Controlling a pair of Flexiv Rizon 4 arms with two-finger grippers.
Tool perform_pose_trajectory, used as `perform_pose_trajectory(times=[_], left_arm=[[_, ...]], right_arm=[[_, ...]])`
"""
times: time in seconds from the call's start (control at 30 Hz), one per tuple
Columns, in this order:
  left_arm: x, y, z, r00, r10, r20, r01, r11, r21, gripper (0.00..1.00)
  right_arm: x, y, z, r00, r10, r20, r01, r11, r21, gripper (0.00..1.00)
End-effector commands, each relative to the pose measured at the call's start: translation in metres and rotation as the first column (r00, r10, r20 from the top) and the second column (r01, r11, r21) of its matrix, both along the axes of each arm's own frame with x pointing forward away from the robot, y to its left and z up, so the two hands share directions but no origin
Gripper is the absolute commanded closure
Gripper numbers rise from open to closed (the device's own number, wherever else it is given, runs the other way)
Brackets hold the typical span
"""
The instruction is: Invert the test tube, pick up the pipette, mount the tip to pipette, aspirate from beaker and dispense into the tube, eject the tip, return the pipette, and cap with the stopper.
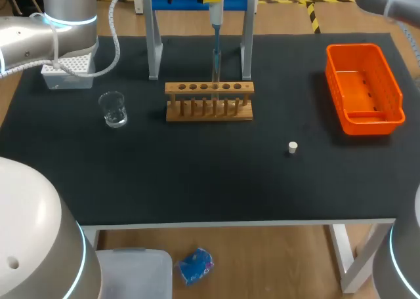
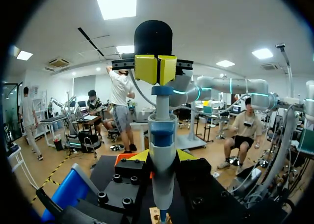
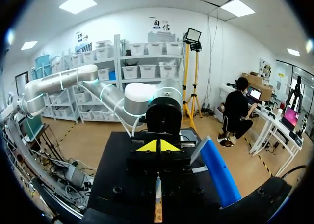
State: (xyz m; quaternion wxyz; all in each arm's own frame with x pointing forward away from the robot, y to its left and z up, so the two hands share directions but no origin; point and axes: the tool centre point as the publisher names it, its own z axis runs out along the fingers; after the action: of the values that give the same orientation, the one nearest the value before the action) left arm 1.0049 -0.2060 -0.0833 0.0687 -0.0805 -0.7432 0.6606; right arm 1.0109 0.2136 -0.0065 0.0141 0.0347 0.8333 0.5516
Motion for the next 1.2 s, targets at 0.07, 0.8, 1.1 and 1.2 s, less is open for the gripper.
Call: perform_pose_trajectory(times=[0.07, 0.8, 1.1, 1.2], left_arm=[[-0.001, 0.0, 0.0, 1.0, 0.002, 0.002, -0.002, 1.0, -0.002, 1.0], [-0.001, 0.0, 0.0, 1.0, 0.002, 0.002, -0.002, 1.0, -0.002, 1.0], [-0.001, 0.0, 0.0, 1.0, 0.002, 0.002, -0.002, 1.0, -0.002, 1.0], [-0.001, 0.0, 0.0, 1.0, 0.002, 0.002, -0.002, 1.0, -0.002, 1.0]], right_arm=[[0.001, 0.0, -0.003, 1.0, 0.002, -0.008, -0.002, 1.0, -0.005, 1.0], [0.001, -0.003, -0.023, 0.999, -0.005, -0.051, 0.005, 1.0, -0.006, 1.0], [0.0, -0.005, -0.03, 0.998, -0.011, -0.066, 0.01, 1.0, -0.008, 1.0], [0.001, -0.005, -0.025, 0.998, -0.011, -0.058, 0.01, 1.0, -0.004, 1.0]])
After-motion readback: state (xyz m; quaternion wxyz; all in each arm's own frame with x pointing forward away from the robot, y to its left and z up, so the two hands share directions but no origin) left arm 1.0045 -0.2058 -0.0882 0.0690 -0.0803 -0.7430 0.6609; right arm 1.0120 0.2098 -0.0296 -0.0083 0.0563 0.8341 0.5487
